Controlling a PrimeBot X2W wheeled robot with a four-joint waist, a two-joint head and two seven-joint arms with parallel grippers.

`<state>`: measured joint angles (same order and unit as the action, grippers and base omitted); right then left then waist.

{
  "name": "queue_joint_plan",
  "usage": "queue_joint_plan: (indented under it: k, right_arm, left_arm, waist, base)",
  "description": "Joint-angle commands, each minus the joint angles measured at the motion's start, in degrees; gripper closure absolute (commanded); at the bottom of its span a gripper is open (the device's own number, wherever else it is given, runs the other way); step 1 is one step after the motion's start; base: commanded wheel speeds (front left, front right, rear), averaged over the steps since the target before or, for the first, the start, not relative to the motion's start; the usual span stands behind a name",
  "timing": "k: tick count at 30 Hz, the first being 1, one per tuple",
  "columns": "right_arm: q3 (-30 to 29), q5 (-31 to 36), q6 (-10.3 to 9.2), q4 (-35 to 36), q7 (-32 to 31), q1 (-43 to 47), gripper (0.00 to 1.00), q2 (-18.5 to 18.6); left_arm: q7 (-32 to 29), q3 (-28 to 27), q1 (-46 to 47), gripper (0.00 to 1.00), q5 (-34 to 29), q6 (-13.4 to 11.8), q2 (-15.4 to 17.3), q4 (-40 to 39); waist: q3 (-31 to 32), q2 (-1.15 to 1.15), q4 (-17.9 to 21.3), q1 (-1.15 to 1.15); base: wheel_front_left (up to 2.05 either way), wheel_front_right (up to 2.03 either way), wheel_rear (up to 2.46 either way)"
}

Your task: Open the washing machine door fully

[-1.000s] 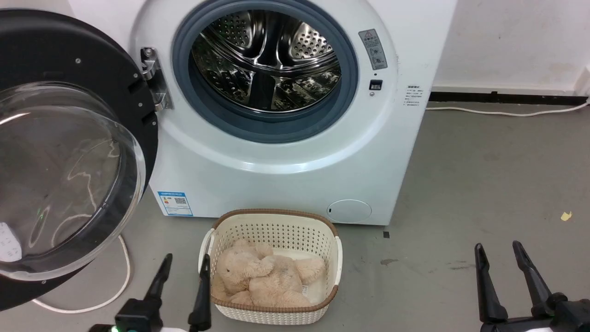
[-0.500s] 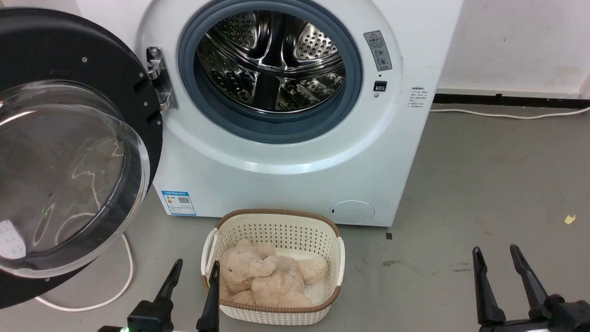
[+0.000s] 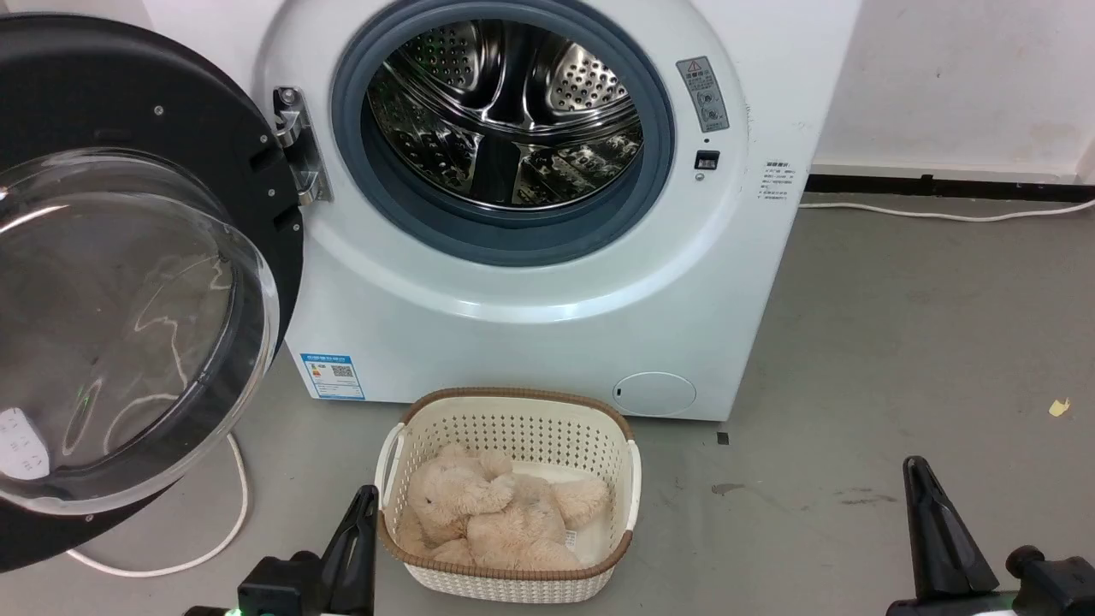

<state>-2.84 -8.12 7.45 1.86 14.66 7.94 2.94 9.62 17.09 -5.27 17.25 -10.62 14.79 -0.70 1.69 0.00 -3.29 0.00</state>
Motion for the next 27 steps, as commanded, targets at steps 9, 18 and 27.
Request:
queue_joint_plan:
  k: [9, 18, 27]
  right_arm:
    - [0.2, 0.7, 0.00, -0.2, -1.2, -0.7, 1.00, 0.0]
    - [0.4, 1.3, 0.01, -0.3, -2.3, -1.3, 1.00, 0.0]
    - [0.7, 1.9, 0.01, -0.4, -3.3, -1.8, 1.00, 0.0]
  left_arm:
    - [-0.8, -1.5, 0.5, 1.00, -1.5, 0.9, -1.0, 0.1]
    - [-1.5, -2.7, 0.8, 1.00, -2.7, 1.7, -1.9, 0.1]
    - [-2.2, -3.9, 1.2, 1.00, -4.0, 2.4, -2.7, 0.2]
  waist:
    - [-0.1, 0.00, 0.3, 0.00]
    - [-0.3, 0.00, 0.5, 0.00]
    - [-0.4, 0.00, 0.7, 0.00]
  base:
    - [0.00, 0.00, 0.00]
    - [0.00, 0.00, 0.00]
    - [0.00, 0.00, 0.00]
